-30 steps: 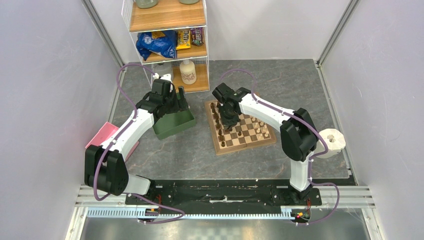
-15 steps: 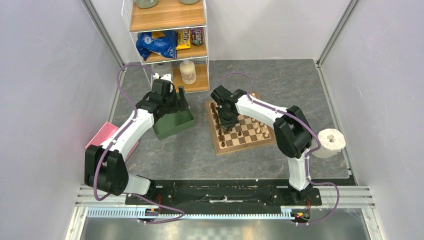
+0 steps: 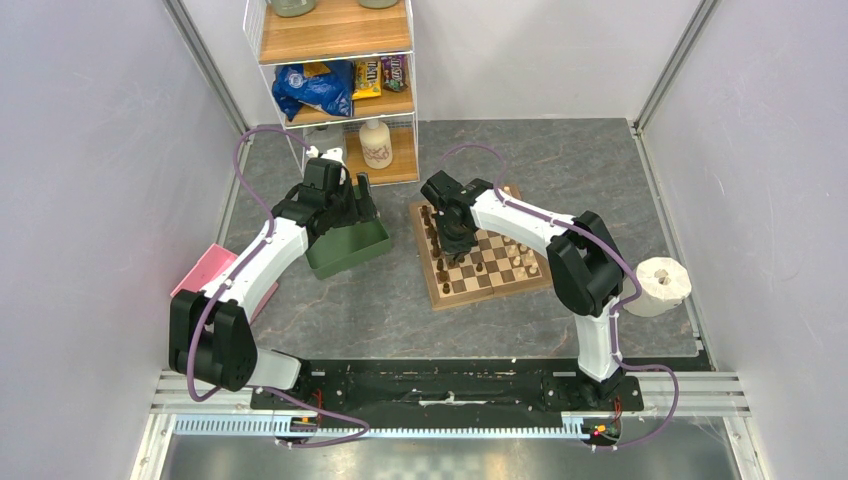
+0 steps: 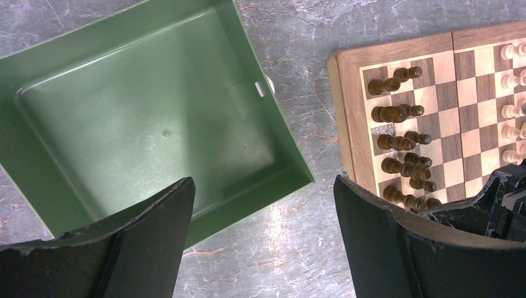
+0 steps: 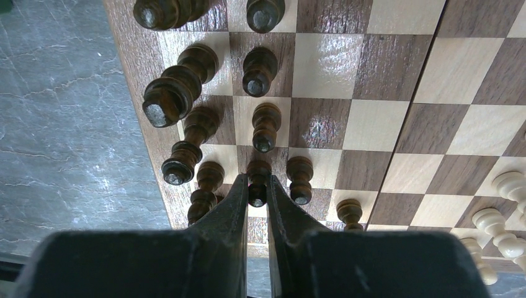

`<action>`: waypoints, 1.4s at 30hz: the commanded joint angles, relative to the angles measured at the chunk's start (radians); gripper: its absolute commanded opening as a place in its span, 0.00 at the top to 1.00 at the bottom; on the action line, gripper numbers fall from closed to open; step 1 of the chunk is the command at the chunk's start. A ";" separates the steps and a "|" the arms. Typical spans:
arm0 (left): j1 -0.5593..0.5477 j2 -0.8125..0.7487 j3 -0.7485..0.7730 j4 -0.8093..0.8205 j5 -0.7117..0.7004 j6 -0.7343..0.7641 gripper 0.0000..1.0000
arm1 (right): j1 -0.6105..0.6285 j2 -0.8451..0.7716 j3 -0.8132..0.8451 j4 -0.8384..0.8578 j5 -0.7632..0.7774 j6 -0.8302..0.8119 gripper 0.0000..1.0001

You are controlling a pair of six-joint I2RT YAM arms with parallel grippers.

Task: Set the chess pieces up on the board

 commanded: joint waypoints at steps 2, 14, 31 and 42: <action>0.004 -0.008 0.016 0.033 0.010 -0.018 0.11 | -0.003 0.005 -0.002 0.011 0.046 0.007 0.83; 0.004 -0.010 0.013 0.033 0.014 -0.018 0.11 | -0.003 -0.002 -0.002 0.015 0.040 0.008 0.82; 0.004 -0.014 0.010 0.034 0.015 -0.019 0.11 | -0.003 -0.011 0.008 0.010 0.029 0.001 0.81; 0.005 -0.014 0.009 0.036 0.013 -0.020 0.11 | -0.003 -0.039 0.036 0.009 0.004 -0.010 0.70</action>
